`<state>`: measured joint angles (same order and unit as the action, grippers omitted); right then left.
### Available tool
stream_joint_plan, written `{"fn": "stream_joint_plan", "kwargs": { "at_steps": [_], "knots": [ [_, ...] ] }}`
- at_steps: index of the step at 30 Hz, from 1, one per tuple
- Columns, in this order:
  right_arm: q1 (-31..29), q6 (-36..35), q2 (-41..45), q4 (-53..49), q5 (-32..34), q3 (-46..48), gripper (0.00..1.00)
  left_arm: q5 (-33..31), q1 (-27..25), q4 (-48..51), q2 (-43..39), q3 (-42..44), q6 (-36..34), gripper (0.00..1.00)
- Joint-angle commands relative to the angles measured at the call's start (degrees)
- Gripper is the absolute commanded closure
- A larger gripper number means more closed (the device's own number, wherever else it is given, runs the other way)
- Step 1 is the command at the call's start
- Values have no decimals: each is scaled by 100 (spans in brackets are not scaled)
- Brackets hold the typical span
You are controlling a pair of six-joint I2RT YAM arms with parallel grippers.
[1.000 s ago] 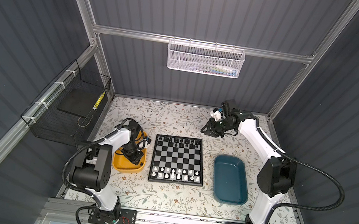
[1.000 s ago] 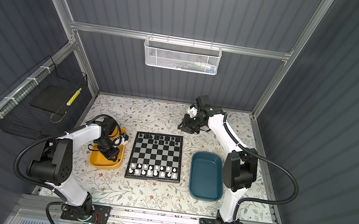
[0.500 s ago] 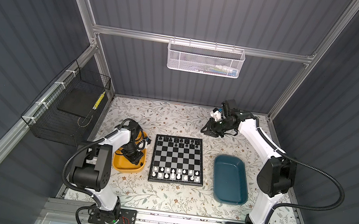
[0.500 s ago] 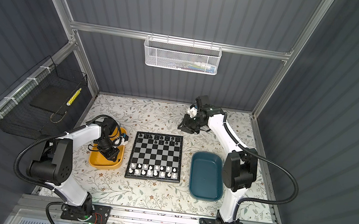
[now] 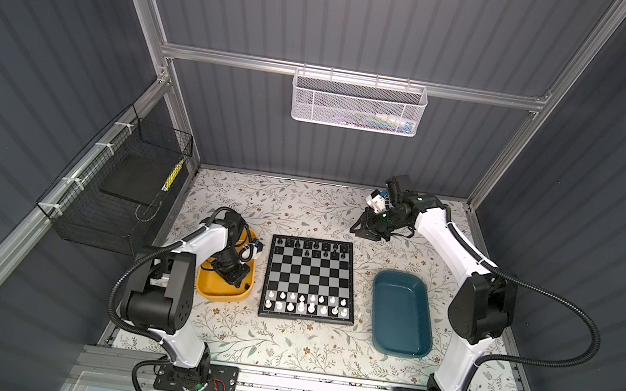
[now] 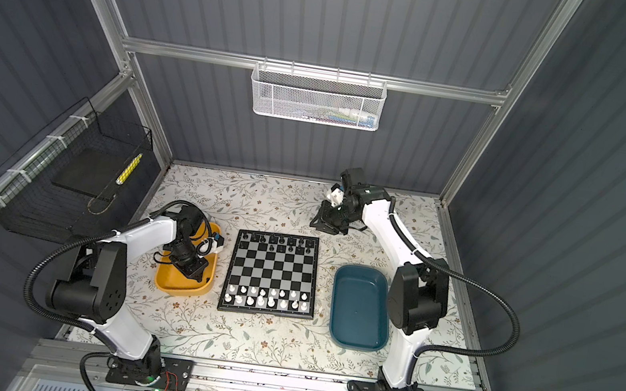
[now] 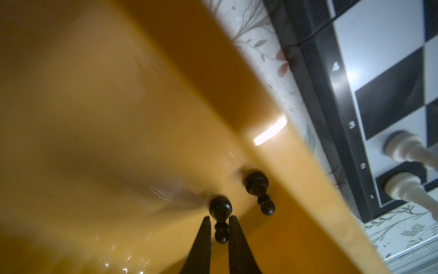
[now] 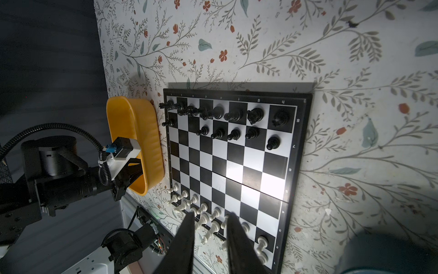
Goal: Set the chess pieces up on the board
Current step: 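Descend onto a black pawn and close the left gripper around it, then lift the black pawn out of the yellow tray with the left gripper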
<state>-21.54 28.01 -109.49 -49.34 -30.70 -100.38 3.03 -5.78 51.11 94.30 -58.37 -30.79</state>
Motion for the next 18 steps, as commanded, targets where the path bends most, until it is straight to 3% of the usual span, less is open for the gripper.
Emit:
{"fn": "stream_joint_plan", "kwargs": {
  "at_steps": [1, 18],
  "knots": [
    [-26, -90, 77, -18, -57, 70, 73, 76, 42, 57, 27, 62, 11, 85],
    [-32, -97, 37, 12, -68, 66, 73, -47, 42, 96, -70, 27, -34, 91]
  ]
}}
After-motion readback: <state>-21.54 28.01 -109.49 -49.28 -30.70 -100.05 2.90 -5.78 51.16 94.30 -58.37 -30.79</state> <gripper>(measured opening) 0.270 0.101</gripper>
